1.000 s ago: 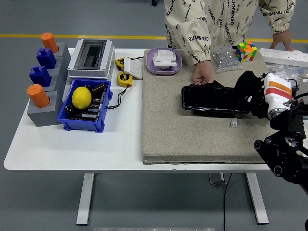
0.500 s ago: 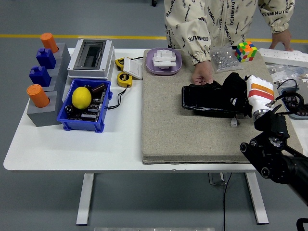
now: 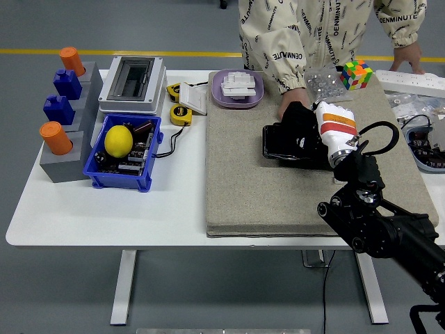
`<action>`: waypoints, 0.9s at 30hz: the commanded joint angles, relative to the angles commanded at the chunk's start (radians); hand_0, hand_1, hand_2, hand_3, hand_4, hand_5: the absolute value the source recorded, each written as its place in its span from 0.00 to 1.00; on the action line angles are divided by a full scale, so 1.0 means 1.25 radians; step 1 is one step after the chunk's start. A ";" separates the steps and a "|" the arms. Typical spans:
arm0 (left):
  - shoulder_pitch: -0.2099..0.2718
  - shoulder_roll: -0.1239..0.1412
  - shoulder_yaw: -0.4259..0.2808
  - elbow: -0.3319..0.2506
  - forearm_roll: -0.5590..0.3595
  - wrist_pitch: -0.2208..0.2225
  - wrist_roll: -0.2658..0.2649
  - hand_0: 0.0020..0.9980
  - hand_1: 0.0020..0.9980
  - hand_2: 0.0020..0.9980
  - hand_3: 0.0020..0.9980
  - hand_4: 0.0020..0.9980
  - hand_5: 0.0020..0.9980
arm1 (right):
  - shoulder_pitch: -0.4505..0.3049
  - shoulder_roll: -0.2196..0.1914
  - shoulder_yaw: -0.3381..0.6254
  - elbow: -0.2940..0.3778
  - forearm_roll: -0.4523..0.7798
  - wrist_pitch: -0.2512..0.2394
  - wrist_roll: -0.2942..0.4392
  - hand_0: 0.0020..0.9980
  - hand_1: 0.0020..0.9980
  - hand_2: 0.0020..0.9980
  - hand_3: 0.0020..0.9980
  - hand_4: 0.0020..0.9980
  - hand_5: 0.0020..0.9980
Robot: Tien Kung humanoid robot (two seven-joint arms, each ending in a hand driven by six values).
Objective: Pick the rag up,wipe the panel,place it on the desk
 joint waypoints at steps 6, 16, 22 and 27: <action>-0.002 -0.001 -0.001 0.001 0.000 0.000 0.000 0.60 0.64 0.64 0.56 0.63 0.45 | 0.015 0.000 -0.048 0.004 0.009 0.002 0.000 0.31 0.41 0.45 0.47 0.94 0.04; -0.009 0.000 -0.001 0.000 0.000 0.000 0.000 0.60 0.64 0.64 0.56 0.63 0.45 | 0.023 0.000 -0.097 0.006 0.020 0.003 0.002 0.31 0.41 0.45 0.47 0.94 0.04; -0.009 -0.001 -0.001 0.001 -0.001 0.000 0.000 0.60 0.64 0.64 0.56 0.63 0.45 | 0.030 0.000 -0.141 0.009 0.028 0.007 0.002 0.31 0.41 0.45 0.47 0.94 0.04; -0.008 0.000 -0.003 0.001 0.000 0.001 0.000 0.60 0.64 0.64 0.56 0.63 0.45 | 0.040 0.000 -0.176 0.018 0.031 0.011 0.001 0.31 0.41 0.45 0.47 0.94 0.04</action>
